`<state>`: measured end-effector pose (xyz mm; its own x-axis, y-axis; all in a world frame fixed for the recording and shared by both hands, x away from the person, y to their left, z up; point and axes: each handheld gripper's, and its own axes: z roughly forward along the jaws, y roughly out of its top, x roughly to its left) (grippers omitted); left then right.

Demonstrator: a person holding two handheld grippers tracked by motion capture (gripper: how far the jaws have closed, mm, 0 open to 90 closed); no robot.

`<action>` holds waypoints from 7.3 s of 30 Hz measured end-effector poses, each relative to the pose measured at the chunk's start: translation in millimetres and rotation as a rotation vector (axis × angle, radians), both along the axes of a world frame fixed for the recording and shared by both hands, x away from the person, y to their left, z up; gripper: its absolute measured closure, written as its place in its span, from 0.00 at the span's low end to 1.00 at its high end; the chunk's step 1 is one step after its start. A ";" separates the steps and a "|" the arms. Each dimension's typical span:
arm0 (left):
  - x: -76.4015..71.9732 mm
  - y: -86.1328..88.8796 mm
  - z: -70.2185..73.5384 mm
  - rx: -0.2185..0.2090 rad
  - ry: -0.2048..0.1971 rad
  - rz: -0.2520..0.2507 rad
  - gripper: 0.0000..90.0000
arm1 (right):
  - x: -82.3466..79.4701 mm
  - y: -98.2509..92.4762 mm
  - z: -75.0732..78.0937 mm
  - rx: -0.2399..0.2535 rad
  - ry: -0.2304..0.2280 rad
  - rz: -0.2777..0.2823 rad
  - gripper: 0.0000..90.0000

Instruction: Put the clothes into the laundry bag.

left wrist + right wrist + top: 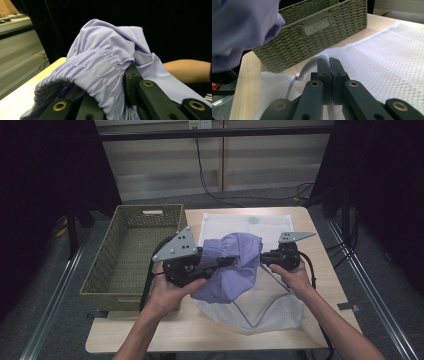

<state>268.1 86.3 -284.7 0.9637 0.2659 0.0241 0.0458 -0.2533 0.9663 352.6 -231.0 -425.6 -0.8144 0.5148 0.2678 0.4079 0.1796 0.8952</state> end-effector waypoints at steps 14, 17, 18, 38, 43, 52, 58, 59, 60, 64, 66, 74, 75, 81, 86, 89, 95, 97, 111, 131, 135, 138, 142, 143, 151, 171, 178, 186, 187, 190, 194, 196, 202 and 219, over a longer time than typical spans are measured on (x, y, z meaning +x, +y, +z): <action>11.5 -27.9 -36.8 0.069 0.075 -0.099 0.91 | -0.4 -0.1 0.1 0.001 0.001 0.001 0.99; 16.5 -34.0 -48.2 0.104 0.095 -0.107 0.91 | -0.6 0.7 -0.7 -0.001 0.003 0.002 0.99; 17.4 -36.2 -51.6 0.110 0.105 -0.109 0.91 | -0.7 0.8 -0.9 -0.002 0.004 0.003 0.99; 29.3 -65.0 -97.1 0.249 0.174 -0.097 0.90 | -0.8 5.8 -4.4 -0.033 0.011 0.016 0.99; 32.3 -73.0 -112.3 0.323 0.187 -0.075 0.90 | -0.9 7.4 -5.0 -0.039 0.012 0.021 0.99; 39.9 -77.6 -127.5 0.355 0.213 -0.070 0.90 | -2.4 8.9 -4.0 -0.039 0.019 0.029 0.99; 34.8 -86.3 -129.4 0.367 0.218 -0.097 0.90 | -2.7 7.3 -1.1 -0.032 0.011 0.024 0.99; 30.9 -88.2 -124.7 0.361 0.205 -0.123 0.90 | -2.7 6.5 0.3 -0.028 0.008 0.019 0.99; 30.9 -88.2 -124.7 0.361 0.205 -0.123 0.90 | -2.7 6.5 0.3 -0.028 0.008 0.019 0.99; 26.3 -92.1 -113.9 0.336 0.183 -0.141 0.90 | -2.6 3.5 2.0 -0.019 0.004 0.012 0.99; 29.3 -94.3 -109.9 0.318 0.183 -0.120 0.90 | -2.9 3.1 2.7 -0.018 0.003 0.010 0.99; 61.4 -99.0 -120.8 0.292 0.230 -0.041 0.90 | -1.9 2.1 0.8 -0.025 0.007 0.001 0.99; 64.2 -98.5 -125.6 0.298 0.243 -0.036 0.90 | -1.8 2.1 0.0 -0.027 0.007 0.001 0.99; 75.5 -99.2 -154.2 0.322 0.296 -0.010 0.90 | -3.0 2.3 0.4 -0.027 0.009 0.002 0.99; 77.8 -104.7 -170.3 0.415 0.288 -0.001 0.90 | -5.2 2.9 2.1 -0.025 0.003 0.007 0.99; 79.3 -103.6 -174.7 0.414 0.301 0.018 0.89 | -6.5 3.3 2.5 -0.026 0.003 0.008 0.99; 83.9 -100.8 -189.9 0.445 0.306 0.038 0.87 | -11.8 -1.9 4.6 -0.020 0.005 0.003 0.99; 84.2 -100.5 -190.9 0.447 0.306 0.042 0.87 | -12.5 -2.4 4.8 -0.019 0.005 0.001 0.99; 83.3 -104.6 -204.2 0.496 0.320 0.057 0.84 | -21.4 6.0 -30.1 -0.127 0.094 0.040 0.99; 76.6 -79.5 -166.4 0.453 0.339 0.055 0.49 | -18.1 11.0 -53.5 -0.225 0.124 0.044 0.98; 66.7 -62.1 -159.7 0.415 0.334 0.047 0.45 | -18.8 11.0 -53.1 -0.226 0.125 0.044 0.98; 56.7 -46.9 -157.6 0.382 0.327 0.065 0.44 | -19.3 11.4 -53.0 -0.230 0.121 0.043 0.97; 40.7 -27.0 -155.0 0.379 0.304 0.087 0.58 | -20.5 10.8 -51.6 -0.217 0.110 0.046 0.94; 36.0 -22.3 -153.8 0.369 0.299 0.084 0.60 | -21.0 10.6 -51.0 -0.219 0.114 0.035 0.92; -2.2 3.6 -158.0 0.381 0.280 0.022 0.54 | -27.8 4.0 -37.1 -0.165 0.077 0.020 0.86; 3.0 -35.4 -170.6 0.419 0.269 -0.005 0.97 | -87.6 25.6 -28.7 -0.134 0.057 0.184 0.54; 9.5 -54.0 -174.9 0.423 0.281 0.005 0.97 | -86.7 29.7 -39.8 -0.170 0.091 0.213 0.44; 12.4 -58.4 -186.8 0.416 0.314 0.007 0.96 | -86.6 42.0 -56.7 -0.269 0.106 0.241 0.40; 11.9 -58.5 -187.2 0.410 0.320 0.006 0.96 | -85.6 43.6 -59.3 -0.281 0.107 0.241 0.41; 11.0 -57.2 -188.1 0.408 0.325 0.009 0.94 | -84.3 46.9 -64.8 -0.309 0.112 0.243 0.49; 11.4 -53.8 -187.7 0.406 0.331 0.010 0.81 | -81.5 44.9 -68.9 -0.339 0.120 0.226 0.70; 10.3 -49.1 -184.2 0.404 0.323 0.025 0.74 | -79.0 42.0 -69.6 -0.336 0.134 0.217 0.78; -4.4 -16.5 -171.1 0.371 0.276 0.071 0.65 | -75.2 39.0 -70.5 -0.329 0.157 0.202 0.87; -12.3 -28.3 -196.5 0.504 0.247 -0.024 0.67 | -69.9 37.2 -66.2 -0.299 0.174 0.200 0.91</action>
<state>255.8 58.0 -481.2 0.9625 0.2578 -0.0842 0.2435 -0.6850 0.6867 282.7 -193.9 -491.8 -0.8623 0.4265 0.2730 0.4792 0.5129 0.7123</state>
